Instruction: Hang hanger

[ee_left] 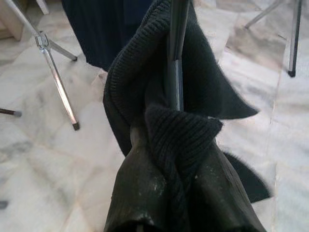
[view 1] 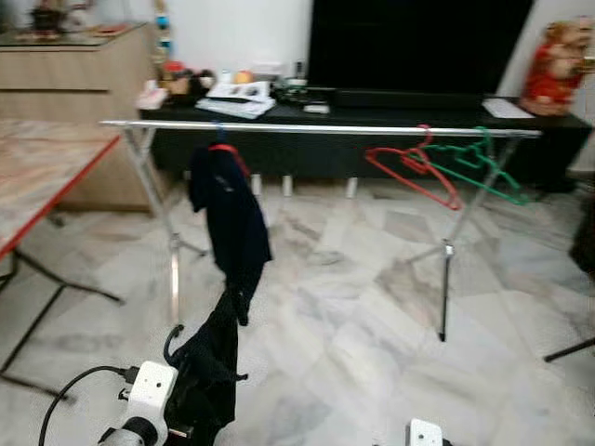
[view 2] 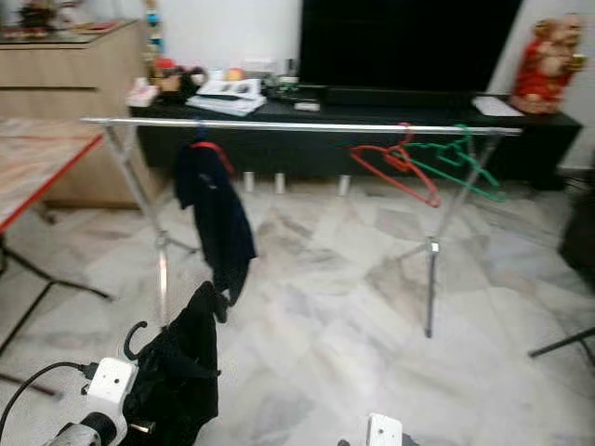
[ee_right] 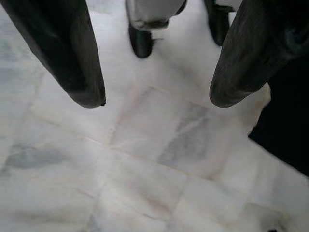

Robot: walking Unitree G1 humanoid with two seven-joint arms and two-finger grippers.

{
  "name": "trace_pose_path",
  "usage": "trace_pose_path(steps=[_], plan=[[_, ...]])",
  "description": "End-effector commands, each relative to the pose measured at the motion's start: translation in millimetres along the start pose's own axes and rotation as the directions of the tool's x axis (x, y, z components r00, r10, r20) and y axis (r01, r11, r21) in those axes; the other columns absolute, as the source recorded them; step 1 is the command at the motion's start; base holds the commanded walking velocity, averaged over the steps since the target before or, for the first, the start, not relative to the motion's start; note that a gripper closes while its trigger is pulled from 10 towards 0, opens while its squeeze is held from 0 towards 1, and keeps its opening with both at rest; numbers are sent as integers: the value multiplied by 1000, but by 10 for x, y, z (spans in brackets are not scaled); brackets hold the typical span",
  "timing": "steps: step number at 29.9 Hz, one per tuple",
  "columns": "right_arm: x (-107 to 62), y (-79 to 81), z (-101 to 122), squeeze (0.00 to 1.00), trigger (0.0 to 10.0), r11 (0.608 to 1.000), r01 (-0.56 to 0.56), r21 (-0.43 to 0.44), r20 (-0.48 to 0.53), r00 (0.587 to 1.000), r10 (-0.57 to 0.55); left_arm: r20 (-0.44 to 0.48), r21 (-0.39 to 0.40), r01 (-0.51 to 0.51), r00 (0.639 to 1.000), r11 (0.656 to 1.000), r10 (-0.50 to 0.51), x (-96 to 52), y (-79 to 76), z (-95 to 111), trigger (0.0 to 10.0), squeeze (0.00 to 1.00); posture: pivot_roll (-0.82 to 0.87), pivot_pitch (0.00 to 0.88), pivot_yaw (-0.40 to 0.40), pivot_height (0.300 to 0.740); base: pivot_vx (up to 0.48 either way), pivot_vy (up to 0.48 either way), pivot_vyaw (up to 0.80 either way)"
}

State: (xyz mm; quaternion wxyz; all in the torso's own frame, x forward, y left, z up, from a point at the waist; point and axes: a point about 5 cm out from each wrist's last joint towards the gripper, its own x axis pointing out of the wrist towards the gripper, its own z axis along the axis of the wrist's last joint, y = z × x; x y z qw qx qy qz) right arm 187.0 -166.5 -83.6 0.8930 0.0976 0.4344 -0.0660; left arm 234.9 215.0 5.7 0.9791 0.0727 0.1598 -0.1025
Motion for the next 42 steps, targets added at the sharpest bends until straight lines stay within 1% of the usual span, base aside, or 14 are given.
trace_pose_path(steps=[1,4,6,7,10,13,16,25,34,39,42], plan=[[10,50,30,0,10000,1000,-10,1,4,1000,10,7,6,-13,1000,1000,13,-27,47,8,10000,0,44,0,0,740,322,0,0],[8,44,29,0,10000,1000,-9,1,10,1000,9,6,8,-9,1000,1000,9,-29,40,9,10000,0,45,0,1,740,338,0,0],[-2,-17,11,0,10000,1000,-5,-20,11,1000,5,7,10,-3,1000,1000,3,-28,27,15,10000,0,45,0,0,740,347,0,0],[-2,-17,11,0,10000,1000,-5,-20,11,1000,5,7,10,-3,1000,1000,3,-28,27,15,10000,0,45,0,0,740,349,0,0],[-8,-52,3,0,10000,1000,0,6,14,1000,0,9,13,5,1000,1000,-5,-21,10,29,10000,0,43,0,2,740,351,0,0],[-10,-66,2,0,10000,1000,1,9,14,1000,-1,9,13,8,1000,1000,-8,-19,7,30,10000,0,41,0,2,740,351,0,0],[-10,-86,8,0,10000,1000,5,21,15,1000,-6,11,15,11,1000,1000,-12,-6,0,45,10000,0,42,0,0,740,361,0,-742],[-11,-106,13,0,10000,1000,5,14,11,1000,-5,11,13,13,1000,1000,-13,-6,-22,52,10000,0,47,0,-5,740,363,0,-800],[-18,-134,-8,0,10000,1000,10,20,10,1000,-10,13,15,8,1000,1000,-9,-18,-11,64,10000,0,51,5,-5,740,365,0,0],[-17,-119,-2,0,10000,1000,6,14,16,1000,-6,15,15,17,1000,1000,-17,-12,-49,82,10000,0,51,6,-3,740,365,0,0],[-16,-116,0,0,10000,1000,4,5,16,1000,-4,25,14,20,999,1000,-21,12,-67,127,10000,0,51,7,-3,740,364,0,0]])
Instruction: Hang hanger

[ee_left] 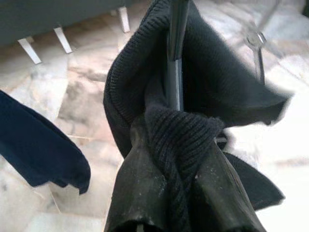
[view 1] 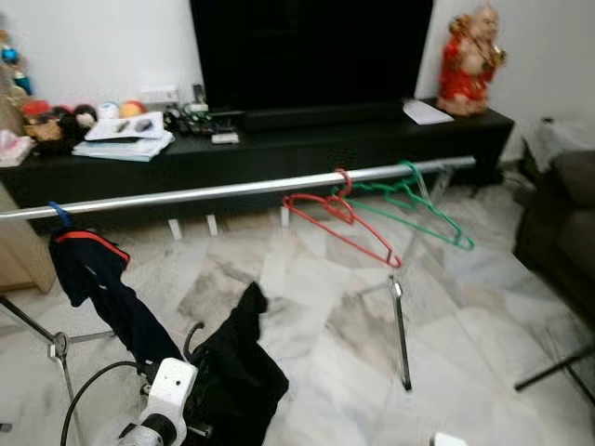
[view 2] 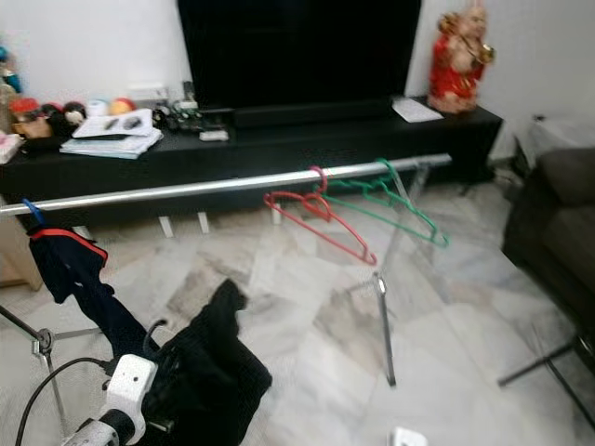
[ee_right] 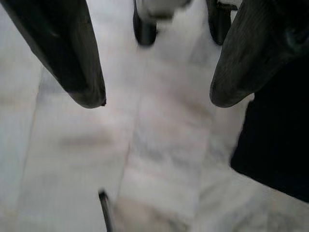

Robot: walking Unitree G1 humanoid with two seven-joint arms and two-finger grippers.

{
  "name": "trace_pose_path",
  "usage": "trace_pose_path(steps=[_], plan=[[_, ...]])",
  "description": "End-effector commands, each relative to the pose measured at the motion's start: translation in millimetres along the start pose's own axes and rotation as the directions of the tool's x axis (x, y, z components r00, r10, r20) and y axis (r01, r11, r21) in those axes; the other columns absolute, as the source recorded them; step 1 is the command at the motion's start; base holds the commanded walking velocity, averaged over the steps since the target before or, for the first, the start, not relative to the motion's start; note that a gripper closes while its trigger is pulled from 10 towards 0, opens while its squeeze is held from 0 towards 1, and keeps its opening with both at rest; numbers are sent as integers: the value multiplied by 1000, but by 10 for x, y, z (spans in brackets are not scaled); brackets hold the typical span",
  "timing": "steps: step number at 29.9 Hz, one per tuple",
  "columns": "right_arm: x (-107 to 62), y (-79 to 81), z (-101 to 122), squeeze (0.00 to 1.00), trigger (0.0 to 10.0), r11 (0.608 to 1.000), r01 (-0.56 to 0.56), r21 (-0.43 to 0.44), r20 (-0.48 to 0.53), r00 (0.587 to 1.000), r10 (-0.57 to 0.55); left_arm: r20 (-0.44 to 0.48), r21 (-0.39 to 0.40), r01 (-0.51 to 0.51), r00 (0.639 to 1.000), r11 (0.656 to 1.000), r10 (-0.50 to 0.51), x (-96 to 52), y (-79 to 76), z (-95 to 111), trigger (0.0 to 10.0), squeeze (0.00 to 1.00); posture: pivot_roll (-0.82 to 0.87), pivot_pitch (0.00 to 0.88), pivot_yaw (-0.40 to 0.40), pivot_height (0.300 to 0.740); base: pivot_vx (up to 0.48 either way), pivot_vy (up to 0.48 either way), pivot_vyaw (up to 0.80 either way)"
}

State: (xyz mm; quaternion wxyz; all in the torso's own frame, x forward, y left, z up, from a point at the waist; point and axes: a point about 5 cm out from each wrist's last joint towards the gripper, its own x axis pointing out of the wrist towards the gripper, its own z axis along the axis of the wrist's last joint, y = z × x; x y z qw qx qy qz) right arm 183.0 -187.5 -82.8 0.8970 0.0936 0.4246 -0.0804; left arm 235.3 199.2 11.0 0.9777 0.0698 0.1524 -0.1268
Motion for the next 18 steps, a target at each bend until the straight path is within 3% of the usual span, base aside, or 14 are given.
trace_pose_path(steps=[1,4,13,18], plan=[[5,95,-24,0,10000,1000,-23,-5,-10,1000,23,9,10,-27,1000,1000,27,0,79,58,10000,0,51,7,-2,740,364,0,0],[2,100,-27,0,10000,999,-35,-33,-8,999,34,20,6,-29,999,1000,29,31,76,107,10000,0,52,6,-1,740,365,0,0],[6,147,-31,0,10000,998,-47,-29,-13,999,46,33,1,-25,999,1000,25,55,74,156,10000,0,52,8,-1,740,365,0,763],[6,184,-52,0,10000,999,-50,-10,-23,998,50,29,1,-20,999,1000,20,60,66,164,10000,0,51,8,-1,740,364,0,0]])
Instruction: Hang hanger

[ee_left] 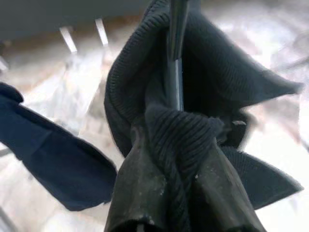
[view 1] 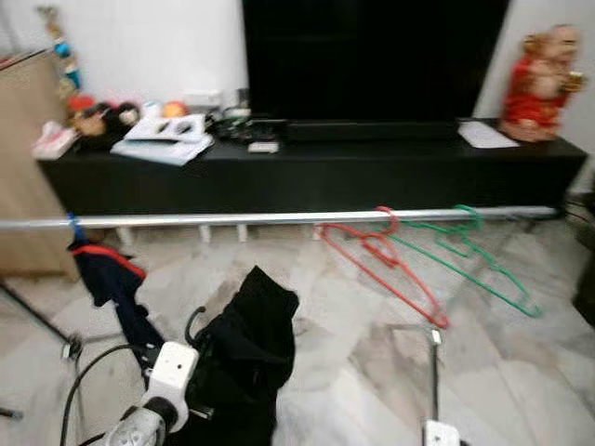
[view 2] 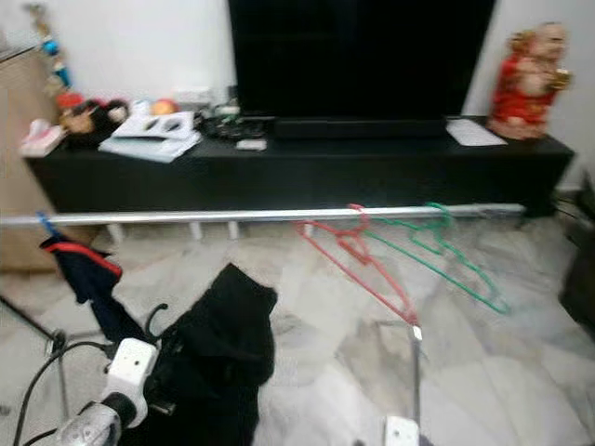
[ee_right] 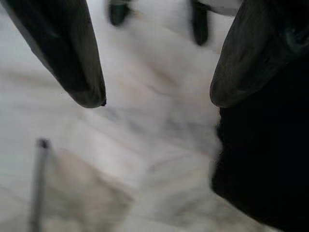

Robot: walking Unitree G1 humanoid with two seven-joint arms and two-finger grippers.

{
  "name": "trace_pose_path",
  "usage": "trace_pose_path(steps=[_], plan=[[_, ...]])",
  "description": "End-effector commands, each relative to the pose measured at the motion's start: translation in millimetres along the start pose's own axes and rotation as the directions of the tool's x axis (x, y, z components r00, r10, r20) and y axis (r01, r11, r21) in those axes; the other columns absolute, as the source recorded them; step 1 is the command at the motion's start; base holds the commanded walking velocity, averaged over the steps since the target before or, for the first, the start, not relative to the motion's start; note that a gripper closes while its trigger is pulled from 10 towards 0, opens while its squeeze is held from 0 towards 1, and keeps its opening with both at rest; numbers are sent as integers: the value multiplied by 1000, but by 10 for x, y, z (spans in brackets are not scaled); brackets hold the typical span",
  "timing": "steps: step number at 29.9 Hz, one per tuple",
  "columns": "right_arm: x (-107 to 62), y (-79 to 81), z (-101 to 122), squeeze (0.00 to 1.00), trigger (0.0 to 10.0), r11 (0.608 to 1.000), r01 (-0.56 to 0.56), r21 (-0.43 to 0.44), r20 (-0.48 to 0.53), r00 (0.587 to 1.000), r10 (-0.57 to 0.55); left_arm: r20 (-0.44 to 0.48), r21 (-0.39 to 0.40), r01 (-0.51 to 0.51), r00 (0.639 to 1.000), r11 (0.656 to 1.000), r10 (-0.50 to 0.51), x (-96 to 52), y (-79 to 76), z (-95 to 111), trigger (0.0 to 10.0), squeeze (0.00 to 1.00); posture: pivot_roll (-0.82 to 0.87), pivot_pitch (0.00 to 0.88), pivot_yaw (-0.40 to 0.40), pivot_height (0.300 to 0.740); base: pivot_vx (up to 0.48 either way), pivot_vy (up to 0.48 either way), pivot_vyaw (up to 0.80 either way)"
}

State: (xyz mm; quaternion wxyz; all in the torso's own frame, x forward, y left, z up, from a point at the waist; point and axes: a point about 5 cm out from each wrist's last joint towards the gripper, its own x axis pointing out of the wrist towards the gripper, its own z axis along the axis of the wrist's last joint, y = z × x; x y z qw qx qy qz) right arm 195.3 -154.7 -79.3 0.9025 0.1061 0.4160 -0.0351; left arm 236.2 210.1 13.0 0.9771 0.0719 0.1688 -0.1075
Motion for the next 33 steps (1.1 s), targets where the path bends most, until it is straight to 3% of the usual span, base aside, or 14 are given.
trace_pose_path(steps=[1,8,16,19,26,33], plan=[[-38,-152,-92,0,10000,999,43,3,-33,999,-43,64,7,17,998,1000,-17,77,-49,167,10000,0,51,8,-1,740,364,0,0],[-32,-124,-86,0,10000,999,33,-2,-35,999,-33,74,13,44,996,999,-45,99,-77,206,10000,0,53,5,-5,740,366,0,0],[-28,-110,-82,0,10000,1000,23,-4,-39,999,-23,68,35,71,995,997,-73,156,-55,286,10000,0,54,2,-7,740,0,0,0],[-26,-113,-72,0,10000,1000,22,-6,-38,999,-22,64,89,138,988,986,-144,242,-91,378,10000,0,54,1,-13,740,0,0,0],[-22,-122,-52,0,10000,1000,22,-9,-35,999,-22,71,136,128,988,982,-138,402,-45,550,10000,0,50,4,-19,740,0,0,0],[-19,-133,-35,0,10000,1000,19,-16,-35,999,-20,65,175,123,989,977,-136,674,-50,803,10000,0,44,13,-30,740,0,0,0]])
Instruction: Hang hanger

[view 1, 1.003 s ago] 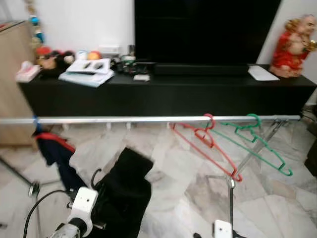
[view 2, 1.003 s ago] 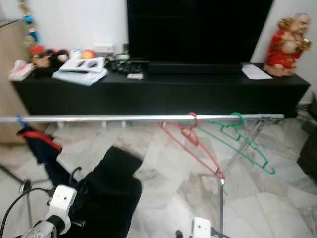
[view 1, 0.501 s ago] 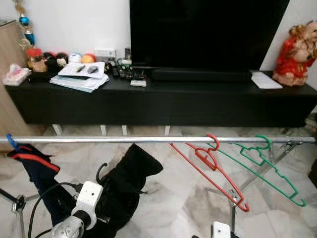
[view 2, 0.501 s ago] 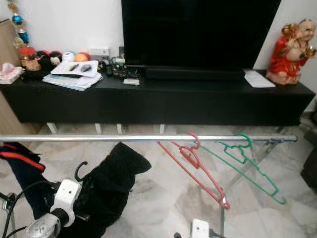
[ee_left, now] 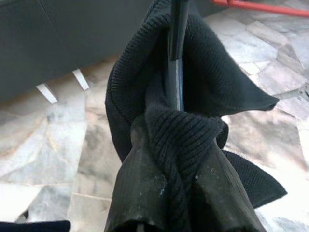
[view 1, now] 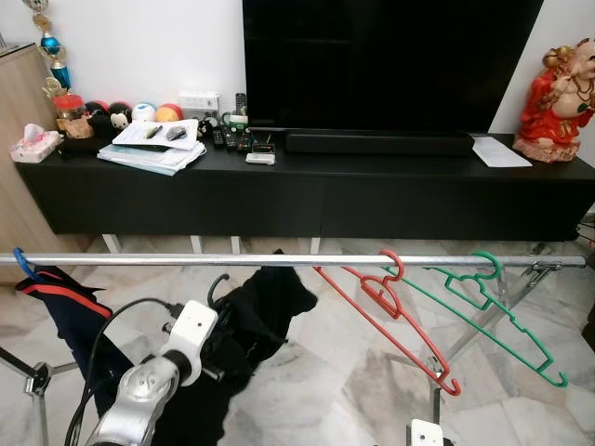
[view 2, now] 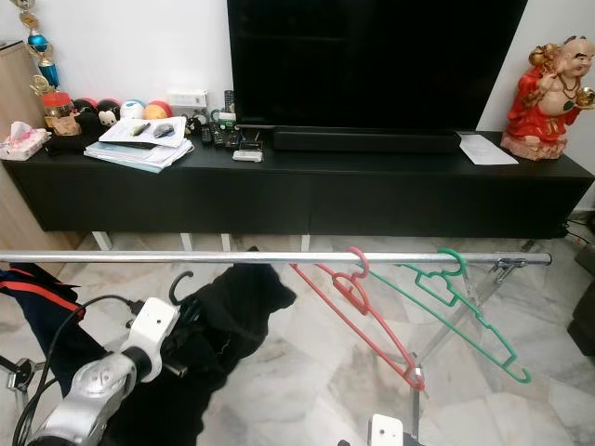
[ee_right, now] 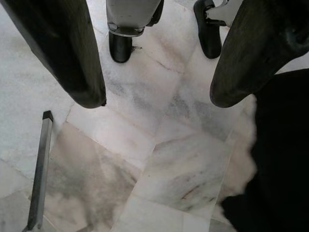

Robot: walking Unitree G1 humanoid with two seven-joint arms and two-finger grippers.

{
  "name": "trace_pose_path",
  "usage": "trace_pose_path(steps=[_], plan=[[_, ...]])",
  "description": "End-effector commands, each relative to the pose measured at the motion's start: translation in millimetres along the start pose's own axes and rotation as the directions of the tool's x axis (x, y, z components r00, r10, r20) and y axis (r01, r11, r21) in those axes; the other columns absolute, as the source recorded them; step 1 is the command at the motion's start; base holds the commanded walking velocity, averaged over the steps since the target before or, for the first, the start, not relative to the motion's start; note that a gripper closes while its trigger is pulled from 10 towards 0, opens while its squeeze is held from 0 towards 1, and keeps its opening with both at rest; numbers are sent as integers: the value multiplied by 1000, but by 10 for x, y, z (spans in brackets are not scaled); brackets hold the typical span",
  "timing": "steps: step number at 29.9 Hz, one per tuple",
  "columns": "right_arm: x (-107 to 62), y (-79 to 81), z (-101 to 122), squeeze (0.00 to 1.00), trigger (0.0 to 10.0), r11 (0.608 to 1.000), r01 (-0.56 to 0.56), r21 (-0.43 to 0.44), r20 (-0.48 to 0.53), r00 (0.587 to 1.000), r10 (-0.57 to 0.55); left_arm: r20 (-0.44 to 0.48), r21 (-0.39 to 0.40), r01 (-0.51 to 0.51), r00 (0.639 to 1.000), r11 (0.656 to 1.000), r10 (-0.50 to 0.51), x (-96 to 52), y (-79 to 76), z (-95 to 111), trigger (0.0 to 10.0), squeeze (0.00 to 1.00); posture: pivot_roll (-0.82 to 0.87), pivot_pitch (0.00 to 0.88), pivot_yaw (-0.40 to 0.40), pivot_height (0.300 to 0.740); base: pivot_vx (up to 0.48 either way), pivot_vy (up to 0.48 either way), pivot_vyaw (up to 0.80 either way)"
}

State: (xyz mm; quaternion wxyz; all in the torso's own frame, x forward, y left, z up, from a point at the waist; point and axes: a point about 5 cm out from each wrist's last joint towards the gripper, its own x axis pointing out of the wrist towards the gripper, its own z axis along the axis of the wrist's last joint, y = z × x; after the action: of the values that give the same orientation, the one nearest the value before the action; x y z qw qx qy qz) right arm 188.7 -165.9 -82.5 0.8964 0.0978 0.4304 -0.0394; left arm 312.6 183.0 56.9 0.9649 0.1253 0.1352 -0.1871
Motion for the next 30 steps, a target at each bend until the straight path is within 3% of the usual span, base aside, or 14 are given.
trace_pose_path(steps=[1,11,14,19,23,30], plan=[[3,-10,10,0,10000,1000,1,-6,-6,1000,-1,13,34,-9,1000,999,8,109,15,132,10000,0,42,13,-31,740,0,0,0],[1,-35,21,0,10000,1000,7,-6,0,1000,-7,-10,40,-75,997,996,75,345,54,366,10000,0,24,19,-35,740,0,0,0],[-3,-49,10,0,10000,1000,11,-7,-4,1000,-11,-49,6,-160,986,987,160,405,143,438,10000,0,21,17,-38,740,0,0,0],[-4,-58,8,0,10000,1000,12,-8,-6,1000,-12,-73,-28,-208,976,978,206,422,194,458,10000,0,23,17,-42,740,0,0,0],[-2,-55,13,0,10000,1000,10,-10,-9,1000,-11,-164,-56,-298,944,953,286,396,273,364,10000,0,23,8,-47,740,0,0,0],[1,-52,22,0,10000,1000,8,-13,-8,1000,-8,-197,-88,-336,929,938,314,377,272,290,10000,0,28,1,-53,740,0,0,0]])
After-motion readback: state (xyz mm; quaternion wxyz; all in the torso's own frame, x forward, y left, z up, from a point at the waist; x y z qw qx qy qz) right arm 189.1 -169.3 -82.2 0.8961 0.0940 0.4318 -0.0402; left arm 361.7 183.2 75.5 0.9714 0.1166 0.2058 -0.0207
